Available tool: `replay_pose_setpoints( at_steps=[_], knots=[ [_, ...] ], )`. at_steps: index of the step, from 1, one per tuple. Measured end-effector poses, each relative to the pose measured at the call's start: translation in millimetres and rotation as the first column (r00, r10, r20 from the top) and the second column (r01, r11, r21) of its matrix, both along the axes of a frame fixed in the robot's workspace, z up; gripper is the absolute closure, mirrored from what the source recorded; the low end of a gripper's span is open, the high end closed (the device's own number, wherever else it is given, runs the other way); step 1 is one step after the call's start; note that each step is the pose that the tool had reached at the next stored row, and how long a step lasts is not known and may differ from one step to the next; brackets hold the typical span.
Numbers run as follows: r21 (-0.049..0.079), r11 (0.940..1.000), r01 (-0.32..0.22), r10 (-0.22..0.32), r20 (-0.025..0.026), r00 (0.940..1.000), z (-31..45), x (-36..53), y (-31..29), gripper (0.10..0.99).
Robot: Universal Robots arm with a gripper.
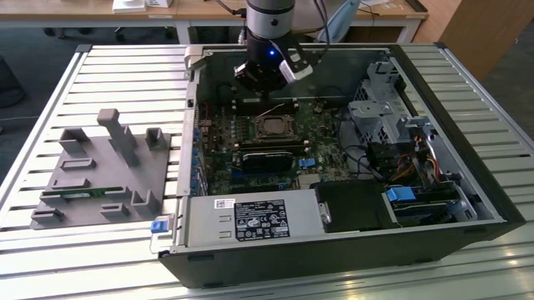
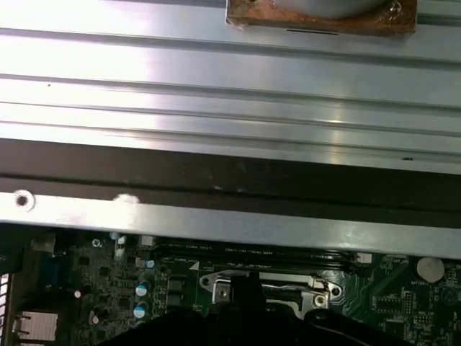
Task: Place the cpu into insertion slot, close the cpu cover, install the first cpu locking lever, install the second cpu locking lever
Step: 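Install the first cpu locking lever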
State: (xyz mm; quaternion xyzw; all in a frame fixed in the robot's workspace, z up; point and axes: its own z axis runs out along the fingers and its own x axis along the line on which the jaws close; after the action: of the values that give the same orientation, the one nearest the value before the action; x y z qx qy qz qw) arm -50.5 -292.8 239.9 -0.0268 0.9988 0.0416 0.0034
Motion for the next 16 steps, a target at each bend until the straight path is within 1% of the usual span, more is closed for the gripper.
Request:
replay_pose_setpoints(
  at_steps=[2,3,10,16],
  knots=[
    [0.007,1.0000,0.000,0.000,-0.0001,1.0000,-1.6,6.9,0.0,0.980],
    [0.009,1.0000,0.000,0.000,0.0001,1.0000,-2.7,8.8,0.0,0.980],
    [0.009,1.0000,-0.003,0.003,0.0000,1.0000,-12.6,10.9,0.5,0.980],
    [0.008,1.0000,-0.003,0.003,0.0000,1.0000,-15.0,13.8,2.6,0.980]
  ],
)
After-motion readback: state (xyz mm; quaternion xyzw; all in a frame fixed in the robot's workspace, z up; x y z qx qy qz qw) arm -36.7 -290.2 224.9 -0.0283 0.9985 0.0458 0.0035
